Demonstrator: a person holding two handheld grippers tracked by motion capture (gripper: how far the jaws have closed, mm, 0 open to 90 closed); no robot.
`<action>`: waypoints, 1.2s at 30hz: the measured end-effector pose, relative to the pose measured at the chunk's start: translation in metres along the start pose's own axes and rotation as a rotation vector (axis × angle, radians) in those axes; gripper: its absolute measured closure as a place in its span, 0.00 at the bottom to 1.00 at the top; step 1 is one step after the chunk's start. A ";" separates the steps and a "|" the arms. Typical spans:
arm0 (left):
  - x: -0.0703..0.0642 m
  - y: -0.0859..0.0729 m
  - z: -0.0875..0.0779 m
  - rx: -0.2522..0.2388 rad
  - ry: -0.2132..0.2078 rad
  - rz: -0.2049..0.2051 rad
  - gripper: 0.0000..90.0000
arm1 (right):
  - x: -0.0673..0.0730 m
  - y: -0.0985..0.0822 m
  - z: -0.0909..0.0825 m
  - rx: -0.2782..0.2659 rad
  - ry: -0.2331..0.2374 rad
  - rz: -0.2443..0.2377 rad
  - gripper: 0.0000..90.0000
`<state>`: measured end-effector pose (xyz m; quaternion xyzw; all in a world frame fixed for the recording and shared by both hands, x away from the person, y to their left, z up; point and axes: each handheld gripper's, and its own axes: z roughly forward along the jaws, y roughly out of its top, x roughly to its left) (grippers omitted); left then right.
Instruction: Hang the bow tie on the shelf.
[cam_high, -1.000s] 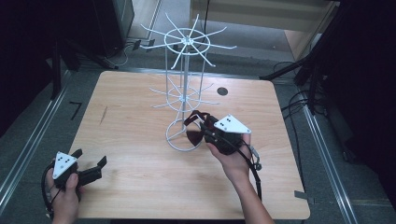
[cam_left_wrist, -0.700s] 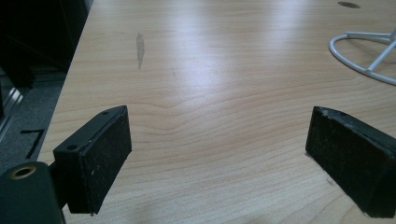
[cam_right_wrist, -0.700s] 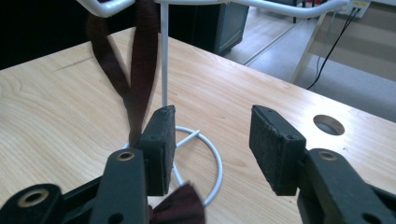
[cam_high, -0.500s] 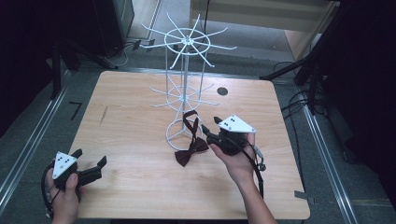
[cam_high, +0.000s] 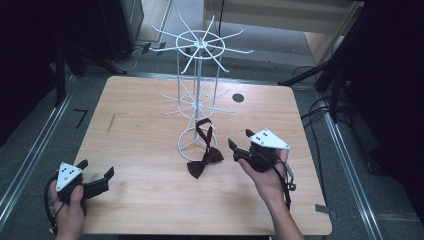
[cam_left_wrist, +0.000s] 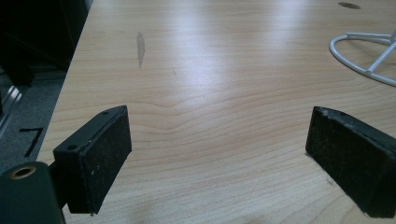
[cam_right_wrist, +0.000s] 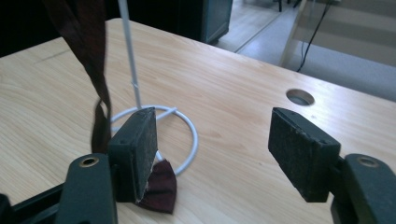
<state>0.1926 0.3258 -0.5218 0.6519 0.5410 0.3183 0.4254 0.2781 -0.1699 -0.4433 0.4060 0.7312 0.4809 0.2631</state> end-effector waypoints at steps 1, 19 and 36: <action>0.000 0.000 0.000 0.000 0.000 -0.001 0.08 | -0.003 -0.002 -0.002 0.003 -0.004 0.005 0.36; 0.001 0.000 0.000 -0.003 0.000 -0.004 0.08 | -0.041 -0.056 -0.028 0.023 -0.065 0.091 0.33; 0.001 0.000 0.000 -0.005 -0.003 -0.009 0.08 | -0.073 -0.095 -0.057 0.037 -0.147 0.137 0.32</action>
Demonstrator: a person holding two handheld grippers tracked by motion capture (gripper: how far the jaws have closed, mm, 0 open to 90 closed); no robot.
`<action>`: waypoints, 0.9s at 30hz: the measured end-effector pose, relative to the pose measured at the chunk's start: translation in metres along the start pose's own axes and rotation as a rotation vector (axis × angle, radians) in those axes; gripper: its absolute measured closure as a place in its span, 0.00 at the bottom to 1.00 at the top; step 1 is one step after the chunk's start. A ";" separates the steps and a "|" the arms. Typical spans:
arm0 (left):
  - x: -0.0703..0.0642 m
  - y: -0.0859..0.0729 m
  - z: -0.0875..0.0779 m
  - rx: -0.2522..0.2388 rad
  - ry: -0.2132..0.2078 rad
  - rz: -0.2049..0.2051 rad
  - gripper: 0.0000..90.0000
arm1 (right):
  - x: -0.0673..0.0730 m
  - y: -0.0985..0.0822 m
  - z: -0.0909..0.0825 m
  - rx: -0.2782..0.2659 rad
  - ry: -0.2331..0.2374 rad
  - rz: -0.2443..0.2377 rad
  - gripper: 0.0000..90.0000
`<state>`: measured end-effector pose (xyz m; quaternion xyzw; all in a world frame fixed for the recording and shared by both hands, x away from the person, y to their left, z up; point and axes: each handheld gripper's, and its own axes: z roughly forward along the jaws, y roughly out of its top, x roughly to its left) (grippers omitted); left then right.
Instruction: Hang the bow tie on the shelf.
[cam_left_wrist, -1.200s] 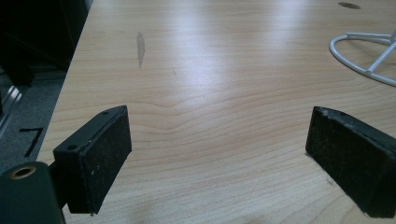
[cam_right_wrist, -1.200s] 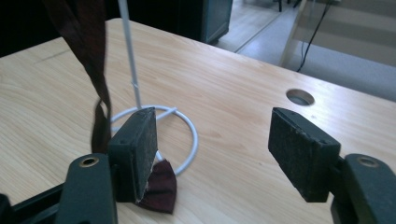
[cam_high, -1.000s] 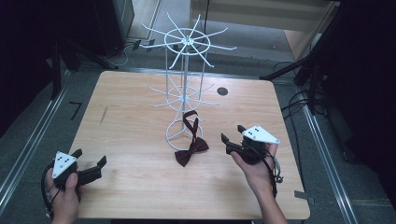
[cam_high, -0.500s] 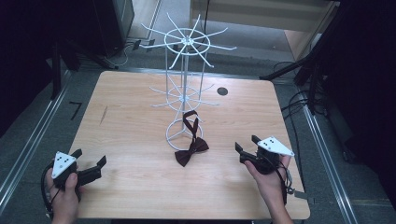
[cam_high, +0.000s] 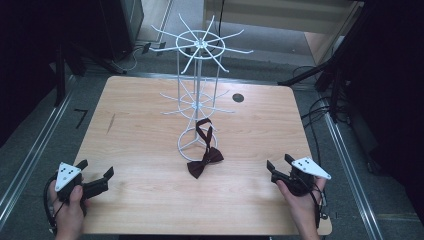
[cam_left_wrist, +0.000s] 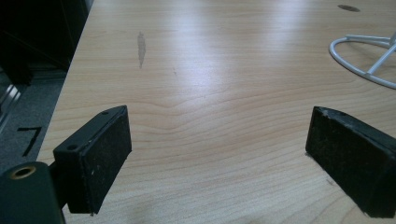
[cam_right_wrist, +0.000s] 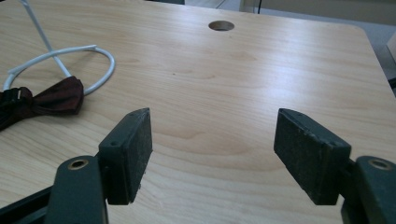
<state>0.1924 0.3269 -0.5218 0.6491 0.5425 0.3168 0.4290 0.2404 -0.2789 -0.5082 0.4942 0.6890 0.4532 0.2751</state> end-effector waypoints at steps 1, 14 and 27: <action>0.000 0.000 0.000 0.000 0.000 0.000 0.08 | 0.000 0.000 0.000 0.000 0.000 0.000 0.32; 0.000 0.000 0.000 -0.001 0.001 0.004 0.08 | -0.033 -0.028 -0.017 0.016 -0.027 0.072 0.27; 0.000 0.000 0.000 -0.001 0.002 0.002 0.08 | -0.061 -0.047 -0.036 0.039 -0.070 0.134 0.16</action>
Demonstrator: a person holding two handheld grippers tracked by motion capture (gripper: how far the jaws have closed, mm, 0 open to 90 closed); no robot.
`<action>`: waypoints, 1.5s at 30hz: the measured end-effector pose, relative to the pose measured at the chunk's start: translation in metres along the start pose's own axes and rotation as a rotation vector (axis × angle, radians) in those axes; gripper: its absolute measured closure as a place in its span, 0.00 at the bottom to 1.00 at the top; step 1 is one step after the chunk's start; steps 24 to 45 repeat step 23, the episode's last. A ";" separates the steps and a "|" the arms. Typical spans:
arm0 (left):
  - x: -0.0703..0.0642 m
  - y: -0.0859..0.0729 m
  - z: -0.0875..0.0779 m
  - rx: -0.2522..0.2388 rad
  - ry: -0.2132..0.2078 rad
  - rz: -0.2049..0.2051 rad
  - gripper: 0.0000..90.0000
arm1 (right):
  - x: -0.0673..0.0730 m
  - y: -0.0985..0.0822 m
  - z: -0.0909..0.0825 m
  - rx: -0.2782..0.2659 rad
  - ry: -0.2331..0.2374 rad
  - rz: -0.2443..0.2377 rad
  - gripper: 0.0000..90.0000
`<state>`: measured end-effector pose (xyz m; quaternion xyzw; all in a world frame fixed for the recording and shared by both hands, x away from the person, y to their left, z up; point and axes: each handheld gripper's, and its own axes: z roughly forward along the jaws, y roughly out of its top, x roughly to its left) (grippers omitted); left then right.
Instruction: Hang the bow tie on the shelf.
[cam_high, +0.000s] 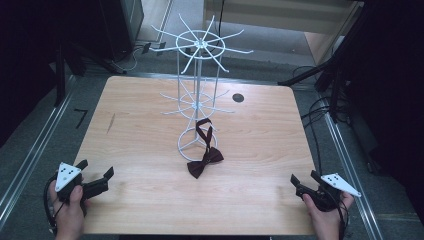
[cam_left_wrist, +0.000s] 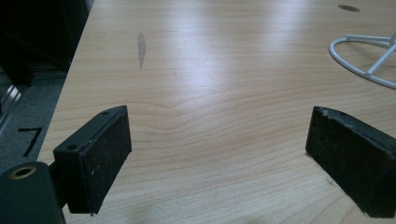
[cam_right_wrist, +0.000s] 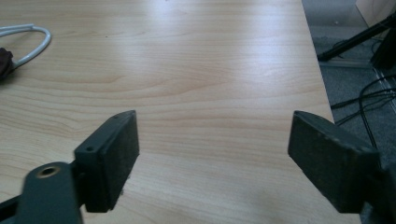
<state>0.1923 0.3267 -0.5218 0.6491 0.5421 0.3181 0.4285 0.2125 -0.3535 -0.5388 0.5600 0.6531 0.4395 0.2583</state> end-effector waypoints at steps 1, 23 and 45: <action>0.000 0.000 0.000 0.001 -0.001 0.000 0.08 | -0.001 0.000 0.000 0.004 -0.004 0.006 0.15; 0.000 0.001 0.001 0.011 -0.001 0.001 0.08 | -0.031 -0.013 -0.011 -0.009 -0.106 0.044 0.10; 0.000 0.001 0.001 0.011 -0.001 0.001 0.08 | -0.031 -0.013 -0.011 -0.009 -0.106 0.044 0.10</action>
